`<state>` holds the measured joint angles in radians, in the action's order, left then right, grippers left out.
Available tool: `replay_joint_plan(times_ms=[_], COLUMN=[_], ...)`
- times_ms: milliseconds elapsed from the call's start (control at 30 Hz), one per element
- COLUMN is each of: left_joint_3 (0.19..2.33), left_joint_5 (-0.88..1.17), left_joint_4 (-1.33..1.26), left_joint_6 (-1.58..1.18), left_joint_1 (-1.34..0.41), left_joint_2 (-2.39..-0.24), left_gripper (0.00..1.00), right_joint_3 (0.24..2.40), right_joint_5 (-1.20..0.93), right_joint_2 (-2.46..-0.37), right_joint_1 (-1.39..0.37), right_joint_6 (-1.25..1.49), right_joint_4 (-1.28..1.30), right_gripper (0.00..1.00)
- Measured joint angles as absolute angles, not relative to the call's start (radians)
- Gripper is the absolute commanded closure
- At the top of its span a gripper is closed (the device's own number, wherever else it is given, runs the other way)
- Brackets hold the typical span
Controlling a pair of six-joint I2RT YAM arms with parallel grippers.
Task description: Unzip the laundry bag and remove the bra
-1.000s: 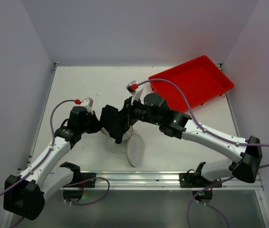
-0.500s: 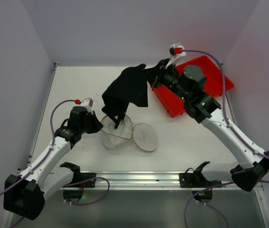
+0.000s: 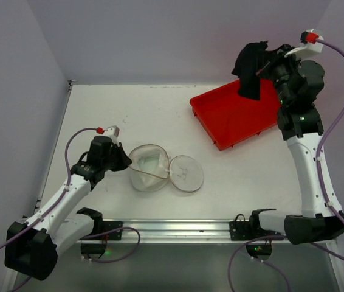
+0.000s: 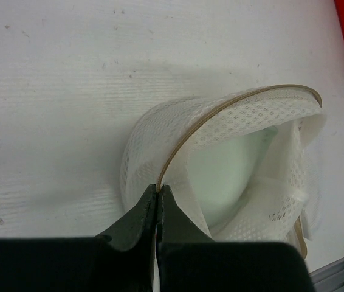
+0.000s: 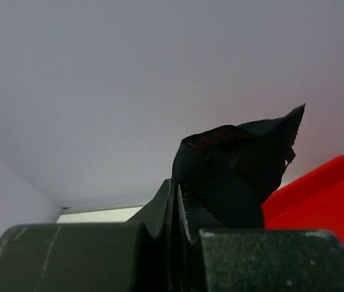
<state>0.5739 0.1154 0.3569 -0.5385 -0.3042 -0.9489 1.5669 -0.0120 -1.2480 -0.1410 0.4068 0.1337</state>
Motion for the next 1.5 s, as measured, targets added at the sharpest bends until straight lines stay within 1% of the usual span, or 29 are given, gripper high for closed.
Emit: replay_joint_plan(times_ms=[100, 233, 433, 633, 767, 800, 867, 900, 967, 1000, 1067, 1133, 1233, 1367, 1433, 1500], left_joint_3=[0.573, 0.559, 0.541, 0.537, 0.536, 0.536, 0.536, 0.536, 0.536, 0.536, 0.536, 0.536, 0.536, 0.537, 0.541, 0.55], left_joint_5=[0.116, 0.117, 0.123, 0.122, 0.122, 0.123, 0.123, 0.123, 0.123, 0.122, 0.123, 0.123, 0.125, 0.126, 0.126, 0.126], left_joint_4=[0.355, 0.347, 0.339, 0.339, 0.34, 0.34, 0.34, 0.34, 0.34, 0.34, 0.34, 0.339, 0.338, 0.338, 0.338, 0.338], left_joint_6=[-0.538, -0.538, -0.538, -0.538, -0.538, -0.538, -0.539, -0.538, -0.539, -0.539, -0.539, -0.539, -0.539, -0.538, -0.538, -0.538], left_joint_1=[-0.304, -0.304, -0.304, -0.304, -0.304, -0.304, -0.304, -0.304, -0.304, -0.304, -0.304, -0.304, -0.304, -0.304, -0.304, -0.304], left_joint_2=[-0.955, -0.965, -0.982, -0.979, -0.973, -0.97, -0.963, -0.959, -0.953, -0.951, -0.952, -0.955, -0.975, -0.989, -0.991, -0.997], left_gripper=[1.0, 1.0, 1.0, 1.0, 1.0, 1.0, 1.0, 1.0, 1.0, 1.0, 1.0, 1.0, 1.0, 1.0, 1.0, 1.0], right_joint_3=[1.553, 1.453, 1.323, 1.311, 1.365, 1.388, 1.434, 1.449, 1.462, 1.464, 1.467, 1.467, 1.467, 1.467, 1.461, 1.439], right_joint_5=[0.021, 0.075, 0.148, 0.181, 0.194, 0.195, 0.197, 0.198, 0.203, 0.204, 0.202, 0.194, 0.174, 0.106, 0.064, 0.011], right_joint_2=[-1.291, -1.366, -1.56, -1.708, -1.808, -1.835, -1.885, -1.901, -1.916, -1.917, -1.914, -1.9, -1.843, -1.698, -1.609, -1.518], right_joint_1=[-0.066, -0.001, 0.035, 0.036, 0.053, 0.06, 0.077, 0.087, 0.104, 0.112, 0.122, 0.125, 0.118, 0.078, 0.019, -0.083], right_joint_6=[0.43, 0.485, 0.591, 0.666, 0.699, 0.706, 0.724, 0.733, 0.753, 0.758, 0.77, 0.771, 0.759, 0.691, 0.648, 0.606], right_joint_4=[0.136, 0.102, 0.057, 0.007, -0.001, 0.001, 0.016, 0.031, 0.064, 0.083, 0.114, 0.146, 0.197, 0.273, 0.294, 0.301], right_gripper=[1.0, 1.0, 1.0, 1.0, 1.0, 0.96, 0.83, 0.65, 0.48, 0.32, 0.21, 0.13, 0.12, 0.12, 0.12, 0.14])
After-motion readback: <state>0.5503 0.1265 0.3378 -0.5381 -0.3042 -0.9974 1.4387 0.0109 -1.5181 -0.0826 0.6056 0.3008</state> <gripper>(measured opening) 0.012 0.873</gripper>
